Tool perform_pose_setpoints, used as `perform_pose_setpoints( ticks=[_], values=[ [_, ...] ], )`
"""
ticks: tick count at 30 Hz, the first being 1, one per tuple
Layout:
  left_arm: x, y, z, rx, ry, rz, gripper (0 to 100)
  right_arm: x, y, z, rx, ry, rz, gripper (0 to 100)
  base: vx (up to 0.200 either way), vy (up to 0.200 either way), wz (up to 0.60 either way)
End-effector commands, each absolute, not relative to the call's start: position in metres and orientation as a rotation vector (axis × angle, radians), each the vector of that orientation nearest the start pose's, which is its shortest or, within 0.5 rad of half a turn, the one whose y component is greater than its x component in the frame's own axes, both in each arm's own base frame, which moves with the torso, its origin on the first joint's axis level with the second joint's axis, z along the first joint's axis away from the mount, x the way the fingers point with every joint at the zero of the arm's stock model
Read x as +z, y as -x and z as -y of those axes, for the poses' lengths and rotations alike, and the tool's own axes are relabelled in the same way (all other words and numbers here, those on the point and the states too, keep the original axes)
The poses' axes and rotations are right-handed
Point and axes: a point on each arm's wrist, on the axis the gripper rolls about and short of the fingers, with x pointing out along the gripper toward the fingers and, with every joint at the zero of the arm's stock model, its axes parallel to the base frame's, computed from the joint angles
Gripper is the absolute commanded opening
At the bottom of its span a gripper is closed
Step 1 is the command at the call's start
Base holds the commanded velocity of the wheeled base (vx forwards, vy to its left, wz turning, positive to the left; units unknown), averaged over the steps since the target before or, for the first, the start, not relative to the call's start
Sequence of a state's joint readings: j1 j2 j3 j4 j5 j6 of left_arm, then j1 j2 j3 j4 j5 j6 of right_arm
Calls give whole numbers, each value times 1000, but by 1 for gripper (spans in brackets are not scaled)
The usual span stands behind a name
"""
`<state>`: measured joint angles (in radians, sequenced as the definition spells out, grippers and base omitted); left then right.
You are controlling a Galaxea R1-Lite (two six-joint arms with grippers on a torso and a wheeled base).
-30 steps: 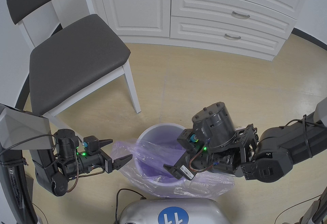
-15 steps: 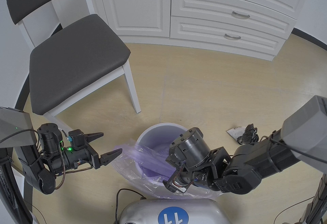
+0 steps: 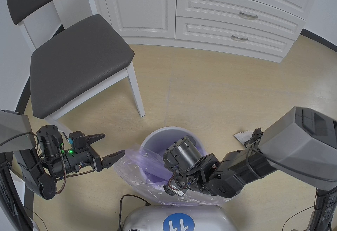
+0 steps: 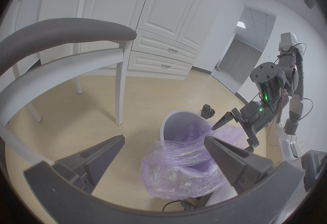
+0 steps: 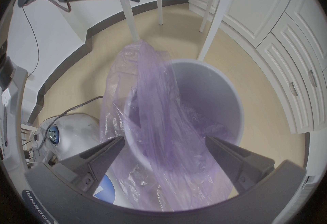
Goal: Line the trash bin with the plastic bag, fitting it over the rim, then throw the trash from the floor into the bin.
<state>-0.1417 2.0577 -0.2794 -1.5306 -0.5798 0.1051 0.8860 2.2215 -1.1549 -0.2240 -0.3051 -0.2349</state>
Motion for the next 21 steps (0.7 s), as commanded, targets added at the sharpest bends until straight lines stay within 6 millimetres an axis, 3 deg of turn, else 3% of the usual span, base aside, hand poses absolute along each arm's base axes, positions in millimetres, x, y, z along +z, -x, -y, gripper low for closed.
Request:
perform_pose_setpoints(
  ticks=[1,7,11,17,21],
  values=[
    [54,-270,51,-728,-46,-210,100,34,-262,-309,630,708,-665,0,0,0,0],
    [54,-271,51,-726,-46,-208,100,33,-267,-309,617,702,-662,0,0,0,0],
    [54,-271,51,-726,-45,-206,100,44,-276,-309,598,673,-630,0,0,0,0],
    [54,-274,51,-721,-46,-203,100,84,-318,-308,434,592,-494,0,0,0,0],
    [54,-275,51,-721,-47,-198,100,96,-343,-306,371,543,-447,0,0,0,0]
  ],
)
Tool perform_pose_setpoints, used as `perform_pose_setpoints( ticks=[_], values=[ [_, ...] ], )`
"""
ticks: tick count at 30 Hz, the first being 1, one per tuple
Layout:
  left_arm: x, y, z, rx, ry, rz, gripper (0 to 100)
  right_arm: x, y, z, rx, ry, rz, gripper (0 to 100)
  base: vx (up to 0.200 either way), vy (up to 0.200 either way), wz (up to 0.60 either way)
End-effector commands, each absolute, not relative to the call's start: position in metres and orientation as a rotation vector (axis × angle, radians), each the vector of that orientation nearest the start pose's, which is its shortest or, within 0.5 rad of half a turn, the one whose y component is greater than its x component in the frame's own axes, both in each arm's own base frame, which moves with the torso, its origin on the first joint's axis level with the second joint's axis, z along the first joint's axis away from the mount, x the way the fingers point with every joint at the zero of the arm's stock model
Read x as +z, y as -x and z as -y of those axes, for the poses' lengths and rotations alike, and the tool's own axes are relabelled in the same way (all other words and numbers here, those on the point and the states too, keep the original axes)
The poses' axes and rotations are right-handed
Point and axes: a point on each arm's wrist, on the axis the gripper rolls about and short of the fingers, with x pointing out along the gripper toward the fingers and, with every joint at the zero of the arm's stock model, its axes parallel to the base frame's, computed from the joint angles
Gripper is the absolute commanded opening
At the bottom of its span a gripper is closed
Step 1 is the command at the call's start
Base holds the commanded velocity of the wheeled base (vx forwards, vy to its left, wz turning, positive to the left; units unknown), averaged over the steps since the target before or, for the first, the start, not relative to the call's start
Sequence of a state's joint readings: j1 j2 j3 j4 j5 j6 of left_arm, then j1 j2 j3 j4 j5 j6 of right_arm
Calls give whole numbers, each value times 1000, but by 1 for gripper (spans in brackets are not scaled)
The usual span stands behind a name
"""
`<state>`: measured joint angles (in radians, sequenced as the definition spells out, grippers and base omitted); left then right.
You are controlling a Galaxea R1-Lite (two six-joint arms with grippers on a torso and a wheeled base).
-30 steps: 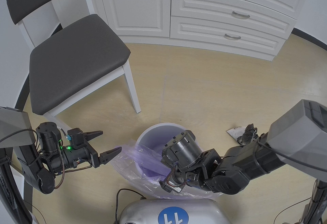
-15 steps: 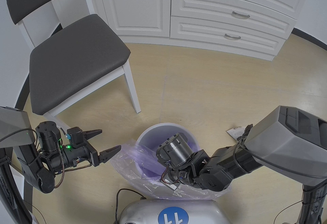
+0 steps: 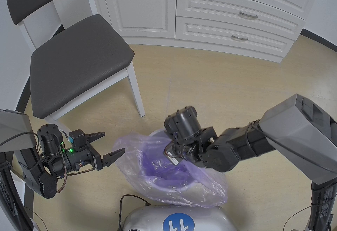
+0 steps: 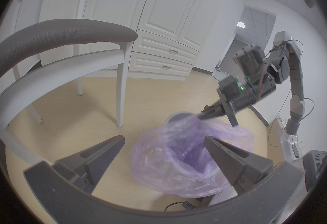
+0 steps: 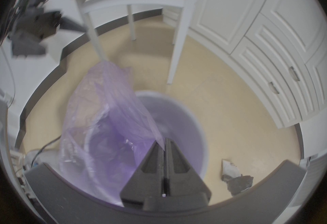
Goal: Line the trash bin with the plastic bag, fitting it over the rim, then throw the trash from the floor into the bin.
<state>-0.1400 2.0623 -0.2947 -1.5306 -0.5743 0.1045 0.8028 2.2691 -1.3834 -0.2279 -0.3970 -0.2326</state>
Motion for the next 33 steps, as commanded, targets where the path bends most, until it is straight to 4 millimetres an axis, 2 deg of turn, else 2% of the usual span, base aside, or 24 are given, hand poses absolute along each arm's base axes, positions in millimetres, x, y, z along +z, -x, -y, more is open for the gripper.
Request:
perform_pose_setpoints(
  ticks=[1,2,3,15,23,24,29,33],
  values=[
    [54,-275,51,-723,-48,-198,100,97,-349,-304,347,537,-439,0,0,0,0],
    [54,-275,51,-723,-48,-198,100,97,-351,-304,342,532,-436,0,0,0,0],
    [54,-275,51,-723,-47,-200,100,98,-361,-302,301,521,-424,0,0,0,0],
    [54,-275,51,-723,-47,-201,100,94,-401,-291,174,437,-374,0,0,0,0],
    [53,-275,51,-723,-47,-203,100,92,-410,-285,147,425,-361,0,0,0,0],
    [52,-275,51,-723,-46,-206,100,93,-415,-277,128,427,-363,0,0,0,0],
    [50,-276,52,-723,-45,-212,100,98,-424,-263,95,416,-358,0,0,0,0],
    [50,-276,52,-725,-44,-214,100,99,-428,-257,80,406,-356,0,0,0,0]
  ],
)
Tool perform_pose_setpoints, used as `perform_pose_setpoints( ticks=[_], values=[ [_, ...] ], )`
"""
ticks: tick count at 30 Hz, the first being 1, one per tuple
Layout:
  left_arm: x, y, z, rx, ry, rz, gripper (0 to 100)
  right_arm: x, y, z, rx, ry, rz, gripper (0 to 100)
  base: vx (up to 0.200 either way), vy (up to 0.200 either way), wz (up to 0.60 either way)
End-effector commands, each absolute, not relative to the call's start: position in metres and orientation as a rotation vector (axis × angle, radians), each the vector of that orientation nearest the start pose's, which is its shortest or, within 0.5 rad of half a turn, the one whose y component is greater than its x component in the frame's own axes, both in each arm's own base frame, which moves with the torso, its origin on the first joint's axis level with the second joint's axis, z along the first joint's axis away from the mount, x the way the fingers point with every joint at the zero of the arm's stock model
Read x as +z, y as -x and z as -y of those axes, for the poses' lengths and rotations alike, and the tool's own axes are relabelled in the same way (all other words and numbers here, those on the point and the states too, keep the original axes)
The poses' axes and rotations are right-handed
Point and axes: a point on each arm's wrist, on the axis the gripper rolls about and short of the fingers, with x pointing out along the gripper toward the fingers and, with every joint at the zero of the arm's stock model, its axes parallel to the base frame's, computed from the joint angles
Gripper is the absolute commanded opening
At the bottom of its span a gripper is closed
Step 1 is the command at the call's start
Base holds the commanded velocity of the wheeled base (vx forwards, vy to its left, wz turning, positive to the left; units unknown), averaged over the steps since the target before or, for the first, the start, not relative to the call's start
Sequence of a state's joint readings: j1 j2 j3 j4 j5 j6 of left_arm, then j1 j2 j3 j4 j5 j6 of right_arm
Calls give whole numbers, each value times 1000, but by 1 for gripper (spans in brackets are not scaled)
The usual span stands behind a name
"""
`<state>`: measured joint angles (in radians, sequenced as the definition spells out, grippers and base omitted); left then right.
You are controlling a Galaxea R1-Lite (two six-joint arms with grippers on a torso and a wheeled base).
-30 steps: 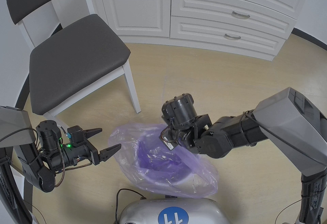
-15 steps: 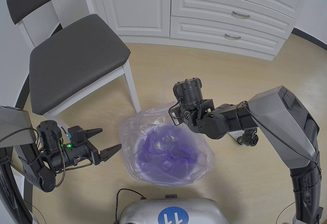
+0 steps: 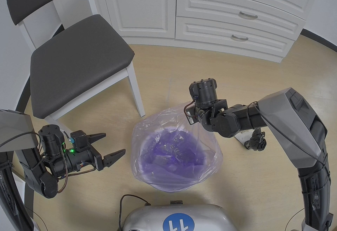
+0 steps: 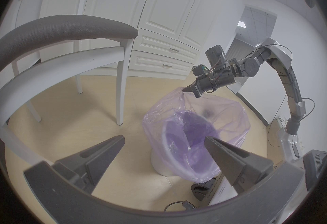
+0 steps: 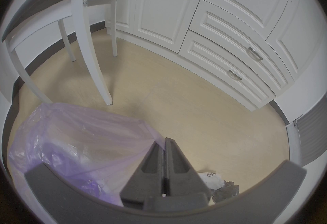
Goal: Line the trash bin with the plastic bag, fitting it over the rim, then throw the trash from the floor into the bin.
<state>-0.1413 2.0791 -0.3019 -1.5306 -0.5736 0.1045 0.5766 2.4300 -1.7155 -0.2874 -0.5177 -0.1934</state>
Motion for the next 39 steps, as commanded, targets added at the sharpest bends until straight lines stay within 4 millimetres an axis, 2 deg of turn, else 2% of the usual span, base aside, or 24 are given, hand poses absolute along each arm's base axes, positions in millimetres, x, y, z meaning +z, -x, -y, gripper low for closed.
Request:
perform_pose_setpoints(
  ticks=[1,8,9,12,14,19,20,25,30,31,35,39],
  values=[
    [50,-276,52,-725,-44,-214,100,99,-429,-257,78,404,-357,0,0,0,0],
    [50,-276,52,-725,-46,-213,100,106,-422,-261,94,401,-347,0,0,0,0],
    [50,-276,52,-725,-46,-213,100,109,-420,-263,100,400,-344,100,0,0,0],
    [50,-276,52,-725,-46,-213,100,114,-415,-267,111,397,-336,100,0,0,0],
    [50,-276,52,-725,-46,-213,100,126,-397,-268,143,414,-344,100,0,0,0],
    [50,-275,52,-725,-45,-215,100,137,-364,-261,186,492,-390,100,0,0,0],
    [50,-275,52,-725,-45,-215,100,142,-351,-258,199,512,-400,100,0,0,0],
    [50,-275,53,-728,-47,-215,100,149,-315,-248,229,557,-427,100,0,0,0],
    [49,-274,53,-731,-48,-218,100,140,-286,-230,249,653,-485,100,0,0,0],
    [49,-274,53,-731,-48,-218,100,140,-286,-230,249,653,-485,100,0,0,0],
    [47,-274,53,-732,-48,-225,100,112,-275,-219,233,708,-574,100,0,0,0],
    [46,-274,53,-732,-47,-230,100,97,-273,-210,212,703,-629,100,0,0,0]
  ],
)
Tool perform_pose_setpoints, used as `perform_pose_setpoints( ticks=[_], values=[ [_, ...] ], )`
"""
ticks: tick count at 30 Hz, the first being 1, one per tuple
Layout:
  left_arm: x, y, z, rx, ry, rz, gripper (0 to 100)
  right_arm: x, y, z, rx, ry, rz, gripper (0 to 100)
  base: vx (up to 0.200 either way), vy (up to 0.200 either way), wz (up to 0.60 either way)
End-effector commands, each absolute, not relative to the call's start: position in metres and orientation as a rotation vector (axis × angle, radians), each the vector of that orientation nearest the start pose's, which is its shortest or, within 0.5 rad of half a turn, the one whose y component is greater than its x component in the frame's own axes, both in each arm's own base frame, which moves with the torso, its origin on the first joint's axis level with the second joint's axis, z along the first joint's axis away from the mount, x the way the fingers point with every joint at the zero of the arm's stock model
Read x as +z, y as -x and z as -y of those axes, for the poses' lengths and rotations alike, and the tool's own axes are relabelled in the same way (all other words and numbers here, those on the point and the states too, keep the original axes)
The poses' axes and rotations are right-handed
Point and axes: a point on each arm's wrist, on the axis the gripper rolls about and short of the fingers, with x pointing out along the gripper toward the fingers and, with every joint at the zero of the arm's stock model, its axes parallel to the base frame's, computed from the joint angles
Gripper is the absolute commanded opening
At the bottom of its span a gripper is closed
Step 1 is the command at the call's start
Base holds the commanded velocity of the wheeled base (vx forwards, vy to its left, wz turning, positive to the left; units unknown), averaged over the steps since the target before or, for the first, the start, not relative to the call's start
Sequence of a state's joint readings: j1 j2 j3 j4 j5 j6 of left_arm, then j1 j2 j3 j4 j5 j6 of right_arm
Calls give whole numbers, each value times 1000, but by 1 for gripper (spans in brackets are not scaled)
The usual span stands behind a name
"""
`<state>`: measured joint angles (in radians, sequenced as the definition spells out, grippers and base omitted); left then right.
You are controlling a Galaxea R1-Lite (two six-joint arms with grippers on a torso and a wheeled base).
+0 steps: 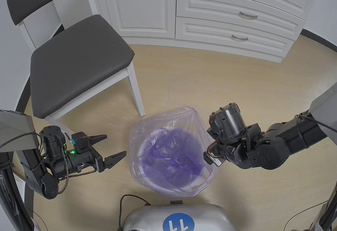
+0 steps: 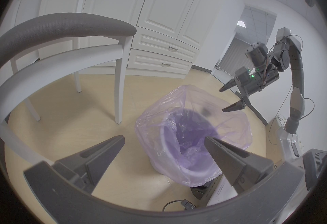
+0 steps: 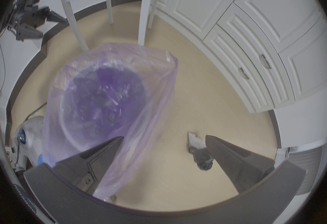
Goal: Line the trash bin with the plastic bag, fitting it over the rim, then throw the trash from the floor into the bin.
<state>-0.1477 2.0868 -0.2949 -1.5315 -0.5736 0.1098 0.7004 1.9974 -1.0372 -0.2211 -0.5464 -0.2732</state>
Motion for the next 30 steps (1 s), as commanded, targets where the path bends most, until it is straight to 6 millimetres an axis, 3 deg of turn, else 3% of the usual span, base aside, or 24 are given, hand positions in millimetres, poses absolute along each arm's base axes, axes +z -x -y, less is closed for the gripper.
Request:
perform_pose_setpoints(
  ticks=[1,5,7,18,20,25,26,30],
  values=[
    [46,-275,54,-732,-47,-228,100,95,-272,-207,206,701,-641,100,0,0,0],
    [46,-275,54,-732,-47,-228,100,85,-270,-197,188,712,-683,100,0,0,0],
    [44,-275,54,-734,-47,-234,100,70,-268,-186,173,735,-742,100,0,0,0],
    [41,-275,56,-740,-48,-245,100,29,-292,-164,98,696,-785,100,0,0,0],
    [40,-275,56,-739,-47,-247,100,31,-294,-166,98,680,-757,100,0,0,0],
    [37,-276,58,-746,-44,-258,100,62,-290,-185,137,602,-606,100,0,0,0],
    [36,-277,60,-754,-42,-261,100,76,-286,-191,158,572,-557,100,0,0,0],
    [34,-281,68,-734,-42,-262,100,94,-277,-203,178,482,-500,100,0,0,0]
  ],
)
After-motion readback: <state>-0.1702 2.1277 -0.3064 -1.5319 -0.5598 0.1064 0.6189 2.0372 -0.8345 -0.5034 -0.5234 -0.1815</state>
